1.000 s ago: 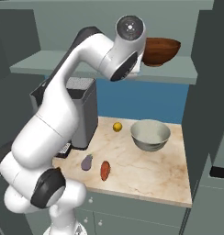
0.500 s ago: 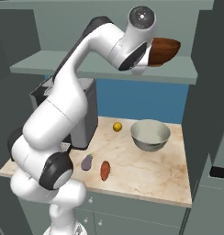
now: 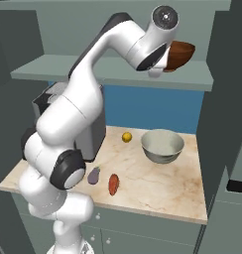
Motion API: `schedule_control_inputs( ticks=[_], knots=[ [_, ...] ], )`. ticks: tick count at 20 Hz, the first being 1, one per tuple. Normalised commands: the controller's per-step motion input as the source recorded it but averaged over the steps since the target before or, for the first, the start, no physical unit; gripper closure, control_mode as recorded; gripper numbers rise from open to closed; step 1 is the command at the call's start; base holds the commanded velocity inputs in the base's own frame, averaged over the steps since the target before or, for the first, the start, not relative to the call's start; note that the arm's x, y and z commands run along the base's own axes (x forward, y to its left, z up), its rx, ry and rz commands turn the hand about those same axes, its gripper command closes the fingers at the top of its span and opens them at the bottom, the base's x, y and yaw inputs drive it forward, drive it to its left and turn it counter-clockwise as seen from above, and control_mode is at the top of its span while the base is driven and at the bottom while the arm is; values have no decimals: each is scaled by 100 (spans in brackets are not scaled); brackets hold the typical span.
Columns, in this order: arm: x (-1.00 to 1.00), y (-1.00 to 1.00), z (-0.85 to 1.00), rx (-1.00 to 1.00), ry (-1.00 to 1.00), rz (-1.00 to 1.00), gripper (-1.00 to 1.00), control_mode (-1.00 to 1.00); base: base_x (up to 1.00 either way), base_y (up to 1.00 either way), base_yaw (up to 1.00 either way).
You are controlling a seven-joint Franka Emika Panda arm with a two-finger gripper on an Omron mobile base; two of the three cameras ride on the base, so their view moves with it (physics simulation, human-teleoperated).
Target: Pick both bowls and place them on the counter. Then place the eggplant in one bowl and place the sweet potato in the other bowl.
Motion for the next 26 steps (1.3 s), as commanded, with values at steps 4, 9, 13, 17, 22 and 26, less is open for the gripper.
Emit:
schedule_control_inputs(
  ticks=[4, 9, 13, 17, 22, 26],
  knots=[
    [30, -13, -4, 0, 10, 4, -100, -100, 0, 0, 0],
    [30, -12, -13, 0, 12, 1, -100, -100, 0, 0, 0],
    [37, -17, 0, 0, 2, 0, -100, -100, 0, 0, 0],
    [30, -20, 0, 0, 0, 0, -100, -100, 0, 0, 0],
    [29, -22, -8, 0, 1, 0, -100, -100, 0, 0, 0],
    [10, -8, -7, 0, 0, 0, 100, -100, 0, 0, 0]
  ],
)
